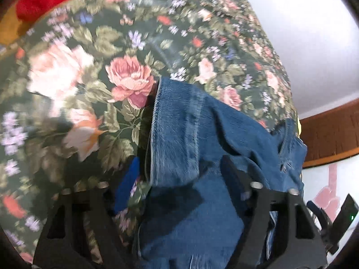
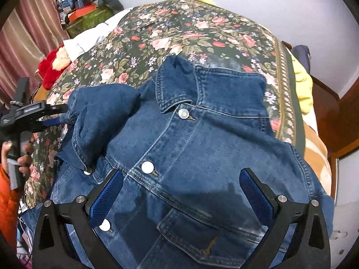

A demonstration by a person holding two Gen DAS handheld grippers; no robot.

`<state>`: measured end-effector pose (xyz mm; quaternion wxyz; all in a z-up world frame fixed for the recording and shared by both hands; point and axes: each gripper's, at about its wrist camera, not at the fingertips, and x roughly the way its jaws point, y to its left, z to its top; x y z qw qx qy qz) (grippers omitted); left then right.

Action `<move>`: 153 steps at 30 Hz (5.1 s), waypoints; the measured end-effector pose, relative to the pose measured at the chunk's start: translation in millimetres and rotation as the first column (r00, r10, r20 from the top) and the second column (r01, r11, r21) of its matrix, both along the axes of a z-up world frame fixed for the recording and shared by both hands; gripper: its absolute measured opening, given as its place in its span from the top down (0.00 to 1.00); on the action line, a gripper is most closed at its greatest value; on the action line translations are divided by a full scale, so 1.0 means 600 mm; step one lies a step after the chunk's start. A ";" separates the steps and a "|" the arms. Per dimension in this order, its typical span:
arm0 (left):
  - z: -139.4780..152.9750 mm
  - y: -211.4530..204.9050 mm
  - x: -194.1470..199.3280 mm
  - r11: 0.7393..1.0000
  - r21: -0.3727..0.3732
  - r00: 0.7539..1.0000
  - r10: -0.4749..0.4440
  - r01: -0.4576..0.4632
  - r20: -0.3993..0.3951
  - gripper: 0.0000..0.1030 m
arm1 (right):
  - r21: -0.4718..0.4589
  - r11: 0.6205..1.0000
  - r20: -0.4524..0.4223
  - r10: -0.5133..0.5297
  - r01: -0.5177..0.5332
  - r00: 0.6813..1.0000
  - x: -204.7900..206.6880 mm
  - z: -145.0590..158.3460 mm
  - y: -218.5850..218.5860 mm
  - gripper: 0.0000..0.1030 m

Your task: Fold large clothes

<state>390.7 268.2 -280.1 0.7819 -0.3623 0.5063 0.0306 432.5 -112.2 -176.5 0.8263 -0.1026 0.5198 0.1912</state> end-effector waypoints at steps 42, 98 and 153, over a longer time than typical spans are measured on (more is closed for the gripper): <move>0.231 -0.579 -0.015 0.626 0.511 0.684 -0.723 0.589 0.097 0.33 | 0.327 0.894 -0.059 -0.304 0.306 0.951 -0.053 0.094 -0.316 0.00; 0.165 -0.241 -0.144 0.751 0.554 0.906 -0.423 0.360 -0.015 0.20 | 0.175 0.935 -0.250 -0.262 0.309 0.932 -0.019 -0.017 -0.232 0.89; 0.057 -0.260 -0.021 0.639 0.636 0.898 -0.372 0.432 -0.236 0.20 | 0.083 0.993 -0.144 -0.067 0.080 0.987 0.012 -0.045 -0.107 0.89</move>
